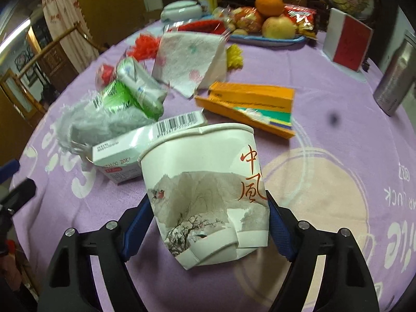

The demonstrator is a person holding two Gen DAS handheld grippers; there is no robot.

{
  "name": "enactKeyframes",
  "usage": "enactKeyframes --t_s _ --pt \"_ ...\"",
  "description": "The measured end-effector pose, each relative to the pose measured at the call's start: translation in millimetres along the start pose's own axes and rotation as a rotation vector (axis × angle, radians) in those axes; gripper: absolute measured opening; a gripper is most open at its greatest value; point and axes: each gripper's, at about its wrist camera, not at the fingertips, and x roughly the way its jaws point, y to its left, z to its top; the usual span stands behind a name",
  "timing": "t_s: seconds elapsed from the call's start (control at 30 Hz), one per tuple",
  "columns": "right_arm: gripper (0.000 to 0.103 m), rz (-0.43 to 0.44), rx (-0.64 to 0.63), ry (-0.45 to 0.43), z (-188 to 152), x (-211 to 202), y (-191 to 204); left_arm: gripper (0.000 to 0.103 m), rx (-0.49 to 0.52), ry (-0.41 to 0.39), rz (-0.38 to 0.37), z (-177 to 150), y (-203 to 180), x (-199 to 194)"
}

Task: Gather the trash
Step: 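Close the right tool on the white paper cup and lift it, then grasp the crumpled plastic bag with the left tool while the right tool holds the cup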

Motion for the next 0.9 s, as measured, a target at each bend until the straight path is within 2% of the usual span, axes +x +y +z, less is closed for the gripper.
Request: enactKeyframes --t_s 0.17,0.3,0.63,0.77,0.83,0.9 --pt "0.08 0.014 0.078 -0.066 -15 -25 -19 0.097 0.026 0.006 0.0 1 -8 3" --pt "0.08 0.029 0.126 -0.073 -30 -32 -34 0.097 0.029 -0.001 -0.018 12 -15 6" --pt "0.08 0.074 0.123 -0.109 -42 -48 -37 0.097 -0.019 0.024 -0.141 42 -30 21" --pt "0.08 0.094 0.12 -0.11 -44 -49 -36 0.096 -0.029 0.038 -0.168 48 -33 30" --pt "0.08 0.099 0.121 -0.109 -45 -49 -36 0.09 -0.038 0.055 -0.177 50 -32 37" --pt "0.08 0.104 0.124 -0.104 -46 -47 -36 0.079 -0.049 0.077 -0.189 52 -32 44"
